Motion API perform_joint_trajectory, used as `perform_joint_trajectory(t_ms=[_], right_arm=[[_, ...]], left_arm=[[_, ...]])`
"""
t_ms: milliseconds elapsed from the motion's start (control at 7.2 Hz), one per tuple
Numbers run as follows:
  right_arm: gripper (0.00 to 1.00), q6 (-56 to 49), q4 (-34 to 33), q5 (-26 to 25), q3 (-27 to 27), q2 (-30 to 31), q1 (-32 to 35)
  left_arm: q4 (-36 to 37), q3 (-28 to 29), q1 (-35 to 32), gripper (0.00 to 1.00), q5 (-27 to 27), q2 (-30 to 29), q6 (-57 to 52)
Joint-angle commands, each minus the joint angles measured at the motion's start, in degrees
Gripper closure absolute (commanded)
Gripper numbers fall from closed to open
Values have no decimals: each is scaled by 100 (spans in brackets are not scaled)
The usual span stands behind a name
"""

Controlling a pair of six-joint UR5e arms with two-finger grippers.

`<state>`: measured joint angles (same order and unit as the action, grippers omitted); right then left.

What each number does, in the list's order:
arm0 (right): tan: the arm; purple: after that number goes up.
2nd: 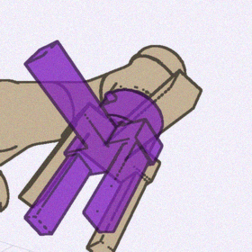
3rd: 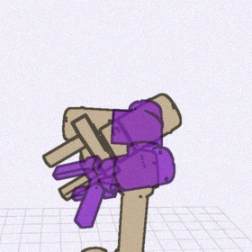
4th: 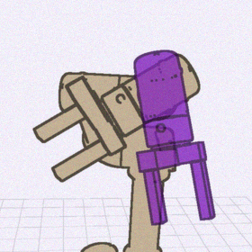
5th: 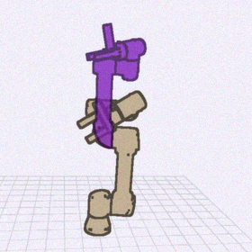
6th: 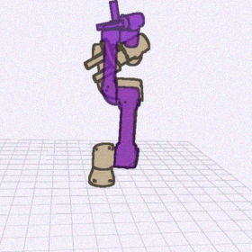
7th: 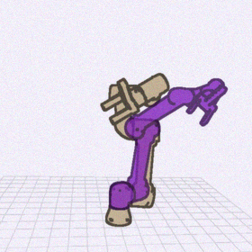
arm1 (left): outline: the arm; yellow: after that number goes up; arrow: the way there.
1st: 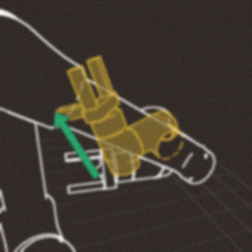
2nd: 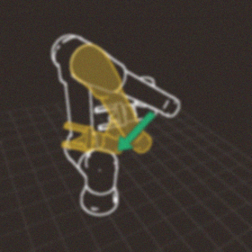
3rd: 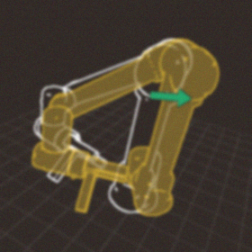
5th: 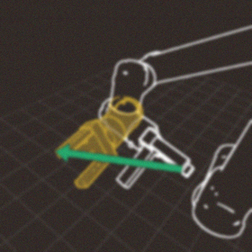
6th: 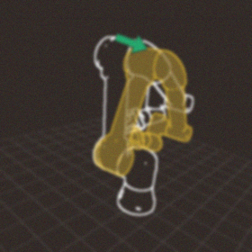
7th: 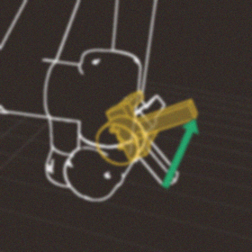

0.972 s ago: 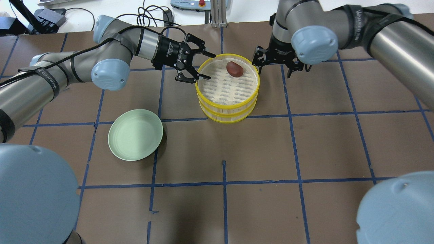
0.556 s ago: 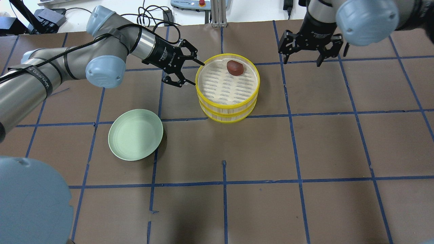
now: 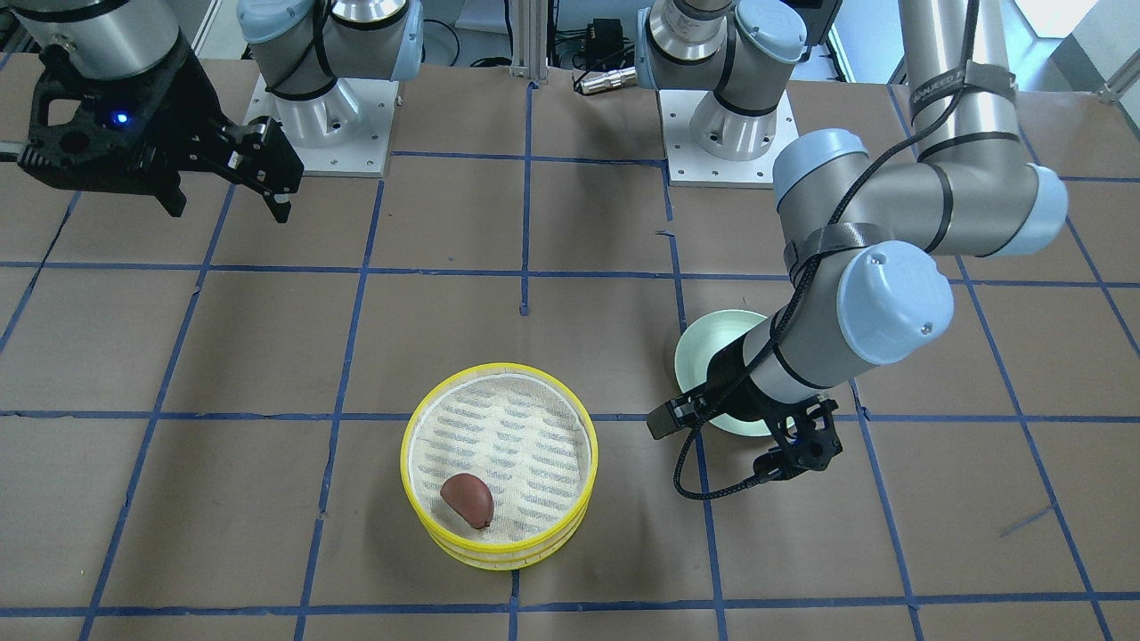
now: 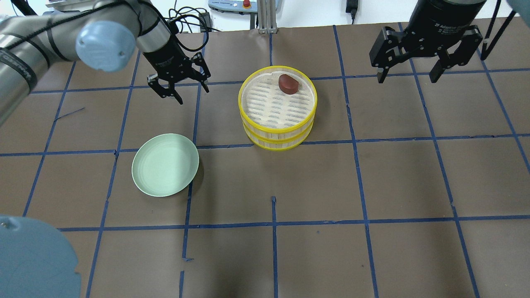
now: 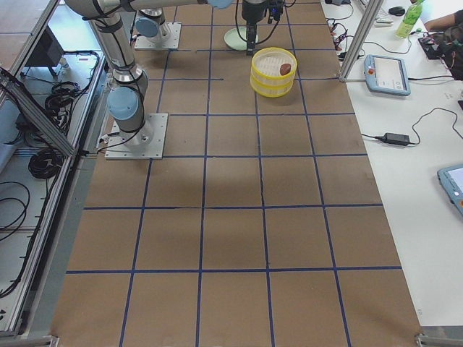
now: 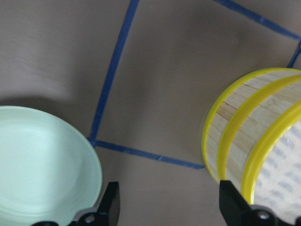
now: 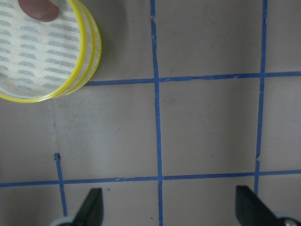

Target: Stack buns with steamer

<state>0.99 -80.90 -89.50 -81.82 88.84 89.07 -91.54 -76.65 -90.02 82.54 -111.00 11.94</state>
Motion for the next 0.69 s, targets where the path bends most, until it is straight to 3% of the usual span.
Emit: perform_joint_trajectory(t_ms=[0,139,278,417,556], right_arm=[[0,-11,39,11,9,-7,40],[0,-11,48,11,0,2,49],[0,-11,31,3,17,-7,40],[0,-11,31,2,17,-15,40],[0,-11,22,2,9,-24,40]], left_arm=[[-1147,432,-269,0,376,969,-794],[-1112,-21,-323,0,377,1628,-1364],[-181,-713,-280,0,429,1991,-1378],[690,-1086,-227,0,673,2073,-1379],[603,-1115,-227,0,754,2109,-1257]])
